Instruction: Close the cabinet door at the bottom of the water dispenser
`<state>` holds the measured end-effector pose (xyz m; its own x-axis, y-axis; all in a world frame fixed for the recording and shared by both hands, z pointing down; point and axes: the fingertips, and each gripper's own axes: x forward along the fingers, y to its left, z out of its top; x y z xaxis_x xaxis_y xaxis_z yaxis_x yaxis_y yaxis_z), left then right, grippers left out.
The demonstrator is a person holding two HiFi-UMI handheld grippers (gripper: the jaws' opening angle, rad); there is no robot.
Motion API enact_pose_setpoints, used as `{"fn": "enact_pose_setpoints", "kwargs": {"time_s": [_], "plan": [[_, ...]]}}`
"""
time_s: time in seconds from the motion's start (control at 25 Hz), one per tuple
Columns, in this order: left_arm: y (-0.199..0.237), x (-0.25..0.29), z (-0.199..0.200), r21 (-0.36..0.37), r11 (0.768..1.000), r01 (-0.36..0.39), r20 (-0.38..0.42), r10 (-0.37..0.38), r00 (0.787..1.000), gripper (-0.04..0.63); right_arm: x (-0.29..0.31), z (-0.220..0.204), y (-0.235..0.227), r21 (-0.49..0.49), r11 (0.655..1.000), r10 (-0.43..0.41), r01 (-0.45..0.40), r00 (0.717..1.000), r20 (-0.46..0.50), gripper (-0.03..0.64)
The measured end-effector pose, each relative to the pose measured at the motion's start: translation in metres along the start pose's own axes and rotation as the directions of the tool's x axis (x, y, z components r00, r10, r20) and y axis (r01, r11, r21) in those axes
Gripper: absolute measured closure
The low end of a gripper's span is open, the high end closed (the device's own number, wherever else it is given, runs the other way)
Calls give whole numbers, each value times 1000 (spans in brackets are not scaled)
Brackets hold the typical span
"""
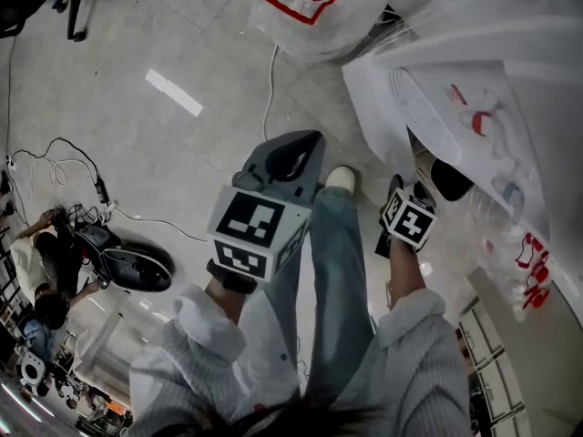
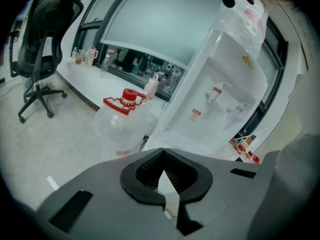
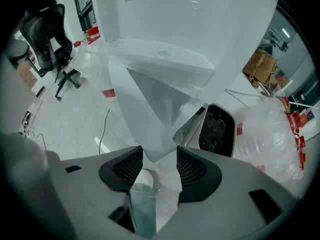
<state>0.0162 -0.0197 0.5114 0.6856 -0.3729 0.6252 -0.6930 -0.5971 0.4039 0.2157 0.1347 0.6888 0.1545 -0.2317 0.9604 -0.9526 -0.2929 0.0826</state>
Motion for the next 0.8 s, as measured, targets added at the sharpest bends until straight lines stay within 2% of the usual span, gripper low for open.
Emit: {"fn": "enact_pose_setpoints", "kwargs": {"time_s": [0.28,0.4,0.8], "plan": [[-3,8,-3,-47,998,-46,29,48,998,584,14,13,-38,69,997,-25,28,999,-32,413],[-4,12,-8,-76,995,-64,37,67,997,584,20,18,-46,44,999,-13,15,999,-42,413],[-7,23,-18,-101,991,-85,36,89,995,584,37,26,-58,-7,1000,13,-14,999,-37,413]]}}
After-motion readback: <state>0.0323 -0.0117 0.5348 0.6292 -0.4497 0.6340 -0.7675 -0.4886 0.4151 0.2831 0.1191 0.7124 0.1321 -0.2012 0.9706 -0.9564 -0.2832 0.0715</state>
